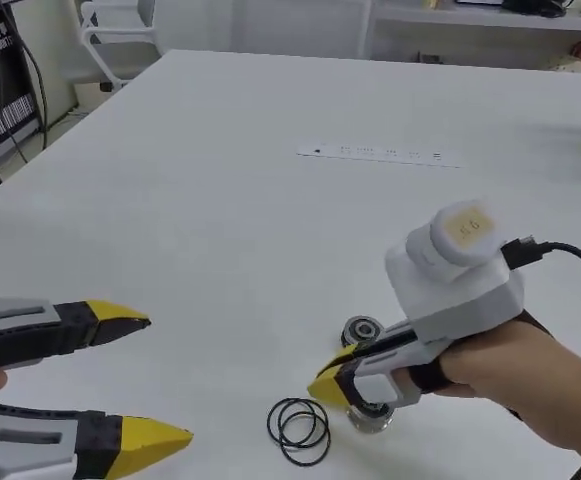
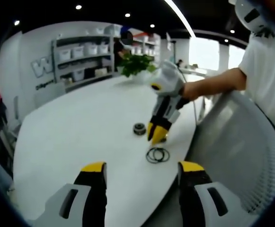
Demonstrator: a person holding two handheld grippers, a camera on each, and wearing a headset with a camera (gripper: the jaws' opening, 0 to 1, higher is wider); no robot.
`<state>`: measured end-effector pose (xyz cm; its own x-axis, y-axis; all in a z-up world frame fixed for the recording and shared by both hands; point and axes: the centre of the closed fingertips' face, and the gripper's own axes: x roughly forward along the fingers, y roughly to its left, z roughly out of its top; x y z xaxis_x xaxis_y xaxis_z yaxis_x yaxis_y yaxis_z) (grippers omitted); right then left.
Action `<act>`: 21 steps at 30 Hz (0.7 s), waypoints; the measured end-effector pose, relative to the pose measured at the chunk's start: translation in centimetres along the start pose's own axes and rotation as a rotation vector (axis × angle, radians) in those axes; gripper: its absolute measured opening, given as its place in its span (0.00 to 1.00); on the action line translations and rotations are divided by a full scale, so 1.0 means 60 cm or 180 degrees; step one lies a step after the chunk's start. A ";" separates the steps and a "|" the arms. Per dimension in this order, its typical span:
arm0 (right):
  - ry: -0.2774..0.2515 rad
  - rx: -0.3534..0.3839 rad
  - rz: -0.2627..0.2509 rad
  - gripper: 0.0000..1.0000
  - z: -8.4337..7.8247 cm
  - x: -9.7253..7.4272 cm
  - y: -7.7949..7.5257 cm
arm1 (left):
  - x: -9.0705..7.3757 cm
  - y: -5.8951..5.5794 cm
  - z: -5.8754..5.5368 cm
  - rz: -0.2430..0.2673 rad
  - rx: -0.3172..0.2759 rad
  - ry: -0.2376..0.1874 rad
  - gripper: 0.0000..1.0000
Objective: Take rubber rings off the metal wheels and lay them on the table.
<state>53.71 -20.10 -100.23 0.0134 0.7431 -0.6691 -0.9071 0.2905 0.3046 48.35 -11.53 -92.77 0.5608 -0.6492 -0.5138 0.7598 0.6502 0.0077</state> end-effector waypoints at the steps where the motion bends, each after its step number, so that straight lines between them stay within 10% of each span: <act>1: -0.0042 -0.0001 0.0005 0.09 0.004 -0.001 0.001 | 0.000 -0.001 0.000 -0.0008 0.0004 -0.0001 0.62; 21: -0.0851 0.0129 -0.0097 0.25 0.077 -0.054 -0.019 | 0.005 -0.013 -0.011 -0.0111 0.0112 0.0130 0.62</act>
<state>56.67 -20.03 -95.29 0.1558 0.8649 -0.4772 -0.8871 0.3350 0.3176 47.71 -11.95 -93.48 0.5205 -0.6541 -0.5489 0.7901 0.6127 0.0191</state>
